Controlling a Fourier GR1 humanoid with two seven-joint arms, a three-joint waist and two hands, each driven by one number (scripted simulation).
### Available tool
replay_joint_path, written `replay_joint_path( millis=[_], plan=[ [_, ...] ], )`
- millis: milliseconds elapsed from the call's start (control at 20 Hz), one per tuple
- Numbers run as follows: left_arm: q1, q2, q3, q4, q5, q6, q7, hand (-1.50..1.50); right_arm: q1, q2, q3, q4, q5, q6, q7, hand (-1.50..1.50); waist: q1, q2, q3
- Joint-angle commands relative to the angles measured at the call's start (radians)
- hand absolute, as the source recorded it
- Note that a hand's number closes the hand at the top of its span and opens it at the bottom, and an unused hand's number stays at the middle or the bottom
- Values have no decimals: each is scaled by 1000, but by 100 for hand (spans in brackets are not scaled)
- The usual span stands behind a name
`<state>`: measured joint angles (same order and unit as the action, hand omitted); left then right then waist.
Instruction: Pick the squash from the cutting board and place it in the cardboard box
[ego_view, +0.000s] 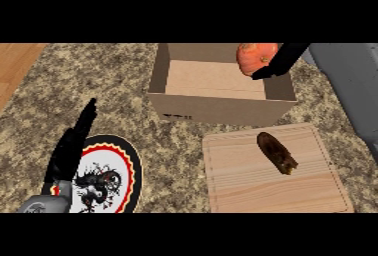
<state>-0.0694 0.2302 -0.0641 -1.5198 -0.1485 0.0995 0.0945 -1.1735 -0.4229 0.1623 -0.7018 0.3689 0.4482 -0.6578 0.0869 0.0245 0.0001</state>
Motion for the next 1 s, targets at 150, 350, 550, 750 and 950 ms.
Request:
replay_joint_path(
  millis=[150,350,550,750,950],
  plan=[
    [28,23,19,-24,13,-24,8,0,-137,158,73,219,102,-44,-45,150,-11,-4,0],
    [79,18,23,-15,21,-34,-43,0,-128,240,98,311,155,-128,-65,150,-26,-7,-1],
    [30,-1,20,-24,5,-10,-11,0,-180,330,102,415,189,-183,-5,150,-22,-4,-1],
    [-2,-17,9,-1,-22,8,13,0,-189,358,77,504,186,-199,5,-150,-15,4,0],
    [-19,-3,27,14,-16,-6,0,0,-171,391,57,544,180,-229,-24,-150,-22,3,0]
  ],
)
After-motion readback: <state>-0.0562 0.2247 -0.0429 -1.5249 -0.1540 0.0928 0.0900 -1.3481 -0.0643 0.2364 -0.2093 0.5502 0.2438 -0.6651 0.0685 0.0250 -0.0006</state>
